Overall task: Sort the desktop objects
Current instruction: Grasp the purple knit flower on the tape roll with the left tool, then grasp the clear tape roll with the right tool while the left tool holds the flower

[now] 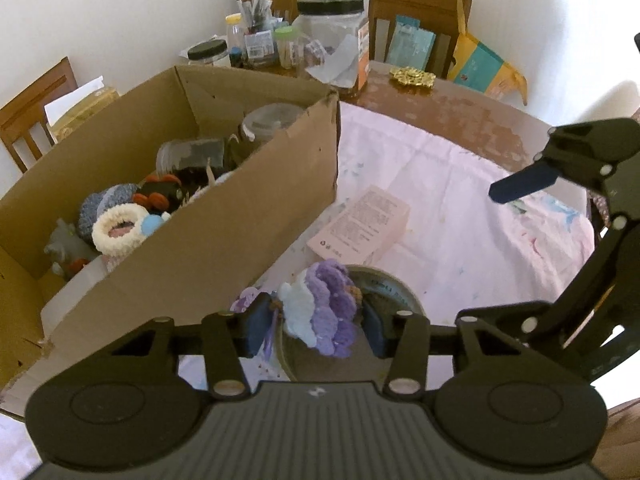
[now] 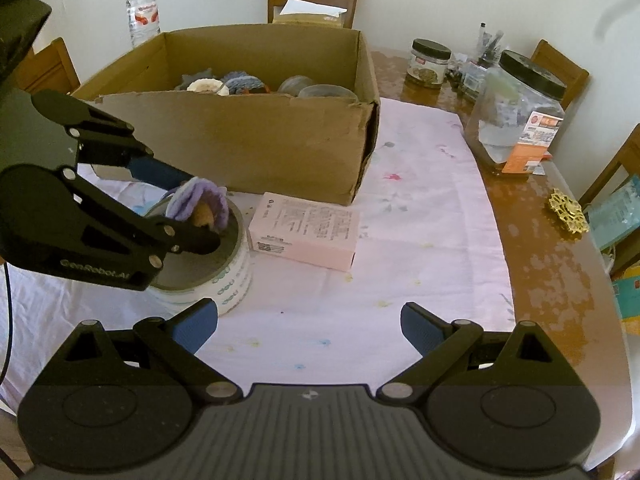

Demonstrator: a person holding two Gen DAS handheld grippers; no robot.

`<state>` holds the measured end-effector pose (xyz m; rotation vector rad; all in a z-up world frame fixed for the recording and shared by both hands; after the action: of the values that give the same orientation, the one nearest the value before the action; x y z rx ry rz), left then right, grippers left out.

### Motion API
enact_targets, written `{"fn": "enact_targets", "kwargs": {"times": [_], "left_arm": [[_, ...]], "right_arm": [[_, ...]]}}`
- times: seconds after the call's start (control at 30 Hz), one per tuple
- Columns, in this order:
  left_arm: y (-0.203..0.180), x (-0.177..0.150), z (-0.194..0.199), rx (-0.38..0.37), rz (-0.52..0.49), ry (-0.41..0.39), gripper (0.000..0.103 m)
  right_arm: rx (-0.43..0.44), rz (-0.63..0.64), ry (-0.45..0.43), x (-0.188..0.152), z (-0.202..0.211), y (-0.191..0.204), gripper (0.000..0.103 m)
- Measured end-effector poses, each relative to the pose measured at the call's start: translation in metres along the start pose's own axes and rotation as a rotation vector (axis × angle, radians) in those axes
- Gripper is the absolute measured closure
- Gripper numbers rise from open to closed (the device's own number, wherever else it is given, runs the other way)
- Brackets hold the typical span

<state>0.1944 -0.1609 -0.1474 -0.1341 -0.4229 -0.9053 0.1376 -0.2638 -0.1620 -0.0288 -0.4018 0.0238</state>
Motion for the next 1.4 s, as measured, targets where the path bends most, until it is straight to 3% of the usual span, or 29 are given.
{"fn": "enact_targets", "kwargs": {"times": [0.4,1.13,1.27,1.4], "left_arm": [[0.012,0.001,0.018,0.002,0.028,-0.045,0.058],[0.033,-0.005,0.029,0.006,0.076,-0.040,0.058],[0.037,-0.005,0.032,0.005,0.089,-0.042,0.058],[0.038,-0.006,0.034,0.002,0.098,-0.038,0.058]], "right_arm": [[0.041,0.048,-0.007,0.006,-0.003,0.023,0.003],[0.089,0.181,-0.038,0.037,-0.033,0.080,0.005],[0.085,0.180,-0.035,0.040,-0.036,0.082,0.015],[0.081,0.175,-0.034,0.040,-0.035,0.082,0.015]]}}
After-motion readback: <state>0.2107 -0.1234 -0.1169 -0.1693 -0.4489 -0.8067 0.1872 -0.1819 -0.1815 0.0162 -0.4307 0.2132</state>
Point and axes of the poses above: each gripper's, at about its wrist camera, not at the fingertips, and z roughly against the way its jaws point, y to its left, x to its top, the point moved 9 cm from there along -z, roughly the way its jaws point, and after that the axes turned 13 degrees about y, right-handed, at the moved point
